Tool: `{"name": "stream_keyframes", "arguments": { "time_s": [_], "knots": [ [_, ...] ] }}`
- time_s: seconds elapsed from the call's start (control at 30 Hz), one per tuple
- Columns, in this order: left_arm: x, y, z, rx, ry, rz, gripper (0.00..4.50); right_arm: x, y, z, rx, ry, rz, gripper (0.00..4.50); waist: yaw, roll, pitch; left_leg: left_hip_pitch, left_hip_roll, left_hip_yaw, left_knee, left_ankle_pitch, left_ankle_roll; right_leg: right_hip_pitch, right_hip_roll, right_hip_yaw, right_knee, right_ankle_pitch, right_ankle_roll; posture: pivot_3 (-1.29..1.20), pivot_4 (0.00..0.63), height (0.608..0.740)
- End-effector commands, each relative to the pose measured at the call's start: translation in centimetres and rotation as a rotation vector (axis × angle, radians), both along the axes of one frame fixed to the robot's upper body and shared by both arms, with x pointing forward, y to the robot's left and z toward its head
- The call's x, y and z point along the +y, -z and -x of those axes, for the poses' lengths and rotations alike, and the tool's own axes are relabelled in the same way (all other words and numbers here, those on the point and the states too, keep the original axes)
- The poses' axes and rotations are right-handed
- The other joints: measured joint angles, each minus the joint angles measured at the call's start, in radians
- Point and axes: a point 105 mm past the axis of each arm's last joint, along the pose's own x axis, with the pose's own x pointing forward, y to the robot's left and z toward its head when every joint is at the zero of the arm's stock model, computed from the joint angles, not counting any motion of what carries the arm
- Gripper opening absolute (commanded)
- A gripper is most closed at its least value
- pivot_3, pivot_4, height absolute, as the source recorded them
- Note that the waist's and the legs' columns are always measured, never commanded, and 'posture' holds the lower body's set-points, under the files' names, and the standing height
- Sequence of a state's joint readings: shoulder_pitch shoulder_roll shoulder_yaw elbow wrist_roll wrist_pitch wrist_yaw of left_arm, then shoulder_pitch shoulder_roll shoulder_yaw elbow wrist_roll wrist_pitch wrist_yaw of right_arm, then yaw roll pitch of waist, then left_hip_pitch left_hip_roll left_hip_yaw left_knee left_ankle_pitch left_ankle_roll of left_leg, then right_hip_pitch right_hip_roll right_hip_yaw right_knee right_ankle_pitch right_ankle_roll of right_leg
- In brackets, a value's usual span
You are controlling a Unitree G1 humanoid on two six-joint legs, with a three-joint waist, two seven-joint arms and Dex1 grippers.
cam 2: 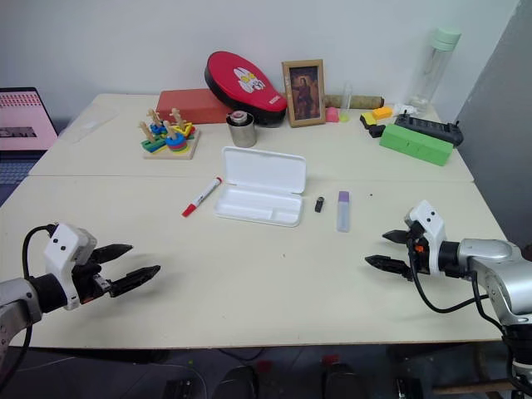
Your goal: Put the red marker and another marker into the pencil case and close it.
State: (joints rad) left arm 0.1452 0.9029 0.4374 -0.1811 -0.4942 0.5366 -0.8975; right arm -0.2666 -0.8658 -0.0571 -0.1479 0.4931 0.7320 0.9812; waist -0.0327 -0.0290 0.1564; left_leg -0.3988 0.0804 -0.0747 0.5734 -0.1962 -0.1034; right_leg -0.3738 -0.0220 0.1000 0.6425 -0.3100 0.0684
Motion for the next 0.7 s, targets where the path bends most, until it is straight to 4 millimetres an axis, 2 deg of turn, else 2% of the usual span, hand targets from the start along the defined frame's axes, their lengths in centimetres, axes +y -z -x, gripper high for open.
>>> {"name": "stream_keyframes", "arguments": {
  "time_s": [0.03, 0.27, 0.37, 0.53, 0.6, 0.7],
  "knots": [
    [0.1, -0.8, -0.1, -0.024, 0.011, -0.035, 4.5, -0.2, -1.4, 0.1, -0.049, -0.007, 0.005, 4.45, 0.0, 0.0, 0.0, 0.0, 0.0, 0.0, 0.0, 0.0, 0.0, 0.0, 0.0, 0.0, 0.0, 0.0, 0.0, 0.0, 0.15, 0.74],
    [0.6, -0.7, -0.2, -0.012, 0.008, -0.042, 4.5, 0.1, -1.1, -0.1, -0.05, -0.003, -0.005, 4.45, 0.0, 0.0, 0.0, 0.0, 0.0, 0.0, 0.0, 0.0, 0.0, 0.001, 0.0, 0.0, 0.0, 0.0, 0.0, 0.0, 0.15, 0.74],
    [-0.2, -0.2, -1.0, -0.004, 0.078, -0.018, 4.5, 0.6, -1.8, -0.4, -0.092, 0.004, -0.035, 4.45, 0.002, 0.0, 0.0, 0.0, 0.0, 0.0, 0.0, 0.0, 0.0, 0.0, 0.0, 0.0, 0.001, 0.0, 0.001, 0.0, 0.15, 0.74],
    [-2.4, -1.2, -4.6, -0.056, 0.248, -0.023, 4.5, 3.3, -3.7, -0.8, -0.172, -0.032, -0.135, 4.45, 0.004, 0.0, 0.0, 0.0, 0.0, -0.001, 0.002, 0.0, 0.0, 0.001, 0.0, -0.001, 0.001, 0.002, 0.003, 0.0, 0.15, 0.74],
    [-3.6, -1.4, -6.4, -0.072, 0.318, -0.035, 4.5, 4.6, -4.4, -0.6, -0.199, -0.053, -0.175, 4.45, 0.005, -0.001, -0.001, -0.001, 0.0, -0.001, 0.002, 0.001, 0.0, 0.003, 0.001, -0.001, 0.001, 0.006, 0.01, 0.0, 0.15, 0.74],
    [-5.6, -1.3, -8.8, -0.074, 0.423, -0.057, 4.5, 6.1, -5.0, -0.4, -0.239, -0.065, -0.189, 4.45, 0.004, -0.001, -0.001, -0.001, 0.0, -0.002, 0.002, 0.001, 0.0, 0.004, 0.002, -0.001, 0.002, 0.008, 0.006, 0.0, 0.15, 0.74]
  ]
}}
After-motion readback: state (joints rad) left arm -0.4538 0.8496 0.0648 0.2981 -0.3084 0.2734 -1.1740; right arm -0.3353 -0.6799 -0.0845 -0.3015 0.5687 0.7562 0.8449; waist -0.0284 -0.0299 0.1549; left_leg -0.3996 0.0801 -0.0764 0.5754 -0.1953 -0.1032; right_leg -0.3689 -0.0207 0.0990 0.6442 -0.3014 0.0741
